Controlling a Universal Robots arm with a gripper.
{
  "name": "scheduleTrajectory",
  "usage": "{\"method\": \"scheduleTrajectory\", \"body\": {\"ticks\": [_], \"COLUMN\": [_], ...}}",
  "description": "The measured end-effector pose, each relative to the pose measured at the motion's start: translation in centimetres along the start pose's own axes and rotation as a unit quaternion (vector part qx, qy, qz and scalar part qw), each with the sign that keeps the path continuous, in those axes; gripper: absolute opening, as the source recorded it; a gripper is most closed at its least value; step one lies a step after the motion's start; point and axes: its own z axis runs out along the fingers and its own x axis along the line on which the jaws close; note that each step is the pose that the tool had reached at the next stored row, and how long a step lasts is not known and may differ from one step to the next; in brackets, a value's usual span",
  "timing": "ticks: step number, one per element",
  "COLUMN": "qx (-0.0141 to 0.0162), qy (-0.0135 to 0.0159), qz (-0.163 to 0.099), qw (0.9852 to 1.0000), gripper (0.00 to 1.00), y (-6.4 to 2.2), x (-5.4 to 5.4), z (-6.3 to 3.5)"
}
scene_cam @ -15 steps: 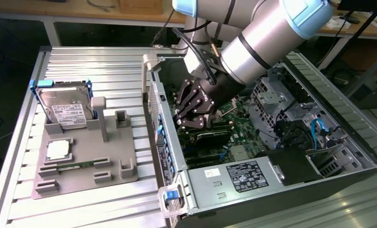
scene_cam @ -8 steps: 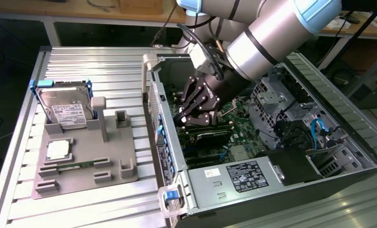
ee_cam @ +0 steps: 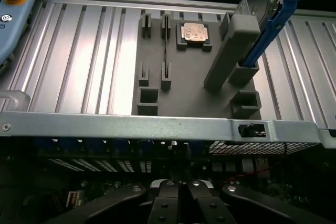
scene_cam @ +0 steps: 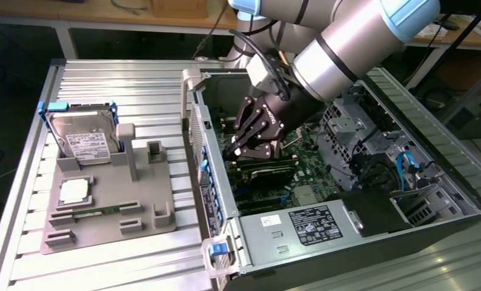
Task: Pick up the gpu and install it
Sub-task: 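Press down on the gpu until it lock into place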
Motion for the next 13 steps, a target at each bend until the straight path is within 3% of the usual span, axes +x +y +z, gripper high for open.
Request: {"method": "scheduleTrajectory", "body": {"ticks": [4, 6, 11, 13], "qx": [0.0009, 0.003, 0.0164, 0.0203], "qy": [0.0093, 0.0128, 0.016, 0.0203], "qz": [0.005, 0.007, 0.008, 0.011], "qw": [0.9999, 0.9999, 0.9997, 0.9995], "gripper": [0.11, 0.11, 0.11, 0.11], "y": [0.18, 0.32, 1.0, 1.19], "x": [-0.8, -1.0, -1.1, -1.1], "z": [0.16, 0.26, 0.66, 0.79]}}
